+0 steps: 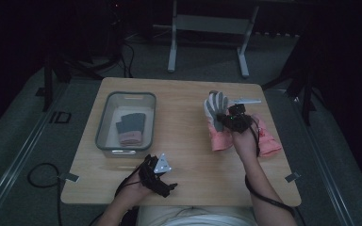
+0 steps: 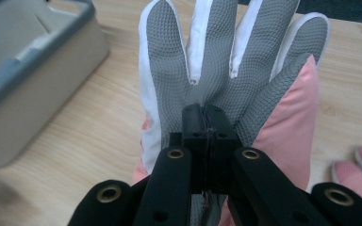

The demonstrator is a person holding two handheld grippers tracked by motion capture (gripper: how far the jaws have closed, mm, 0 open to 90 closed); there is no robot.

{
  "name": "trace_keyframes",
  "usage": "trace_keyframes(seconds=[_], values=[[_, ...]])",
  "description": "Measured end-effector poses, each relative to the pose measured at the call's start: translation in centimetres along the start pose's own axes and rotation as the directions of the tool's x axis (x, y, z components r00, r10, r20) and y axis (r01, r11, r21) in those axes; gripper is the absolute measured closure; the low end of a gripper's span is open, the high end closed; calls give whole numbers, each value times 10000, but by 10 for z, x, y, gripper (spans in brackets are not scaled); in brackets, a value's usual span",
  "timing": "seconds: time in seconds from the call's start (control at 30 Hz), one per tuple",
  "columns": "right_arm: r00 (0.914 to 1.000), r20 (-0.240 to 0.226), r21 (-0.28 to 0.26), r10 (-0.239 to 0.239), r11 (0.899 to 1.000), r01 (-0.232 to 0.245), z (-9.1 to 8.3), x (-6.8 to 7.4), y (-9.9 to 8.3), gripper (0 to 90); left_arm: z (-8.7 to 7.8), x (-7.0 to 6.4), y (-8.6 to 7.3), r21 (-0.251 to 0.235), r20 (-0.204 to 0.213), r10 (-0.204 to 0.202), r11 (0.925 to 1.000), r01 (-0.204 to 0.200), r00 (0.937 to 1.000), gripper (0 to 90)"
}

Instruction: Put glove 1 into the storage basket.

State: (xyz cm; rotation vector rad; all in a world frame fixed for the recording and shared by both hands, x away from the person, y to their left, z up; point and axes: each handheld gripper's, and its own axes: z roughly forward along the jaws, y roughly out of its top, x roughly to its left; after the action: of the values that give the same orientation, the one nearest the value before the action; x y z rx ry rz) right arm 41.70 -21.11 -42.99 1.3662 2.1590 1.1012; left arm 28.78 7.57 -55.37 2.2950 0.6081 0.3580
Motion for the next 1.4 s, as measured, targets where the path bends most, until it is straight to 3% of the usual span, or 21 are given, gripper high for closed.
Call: trace_keyframes(seconds=[0.13,0.27,0.37,0.4,0.53,0.7,0.9,1.2,1.33,1.4], values=[[9979,143,-220,625,9978,-622,-13,19,-12,888,-3,1,-1,-118,-51,-19,9999,18,10000,13],[9891,128,-314,1465,9888,-1460,-11,30,-31,888,-4,1,-1,-122,-153,81,9999,-83,9999,13],[9876,350,13,1532,9882,-1533,3,40,-47,887,-4,0,-1,-149,-88,81,9999,-82,9999,13],[9866,308,429,1605,9859,-1618,18,43,-55,887,-4,-1,0,-100,-82,143,9998,-144,9999,13],[9840,252,832,1765,9805,-1780,39,47,-60,887,-1,-3,-1,28,-58,270,9996,-270,9996,13],[9831,385,1115,1791,9769,-1824,66,53,-64,884,5,-5,-2,250,92,402,9989,-405,9991,13],[9851,616,1488,1603,9745,-1679,88,53,-68,876,4,-3,-3,181,164,357,9992,-360,9992,13],[9911,462,1380,1252,9818,-1305,92,57,-64,838,4,-3,-4,146,131,313,9994,-314,9994,13],[9952,106,880,974,9913,-980,75,59,-56,729,4,-2,-4,159,127,366,9992,-368,9992,13],[9984,-138,324,541,9980,-536,62,58,-50,696,3,-2,-4,82,142,270,9996,-271,9995,13]])
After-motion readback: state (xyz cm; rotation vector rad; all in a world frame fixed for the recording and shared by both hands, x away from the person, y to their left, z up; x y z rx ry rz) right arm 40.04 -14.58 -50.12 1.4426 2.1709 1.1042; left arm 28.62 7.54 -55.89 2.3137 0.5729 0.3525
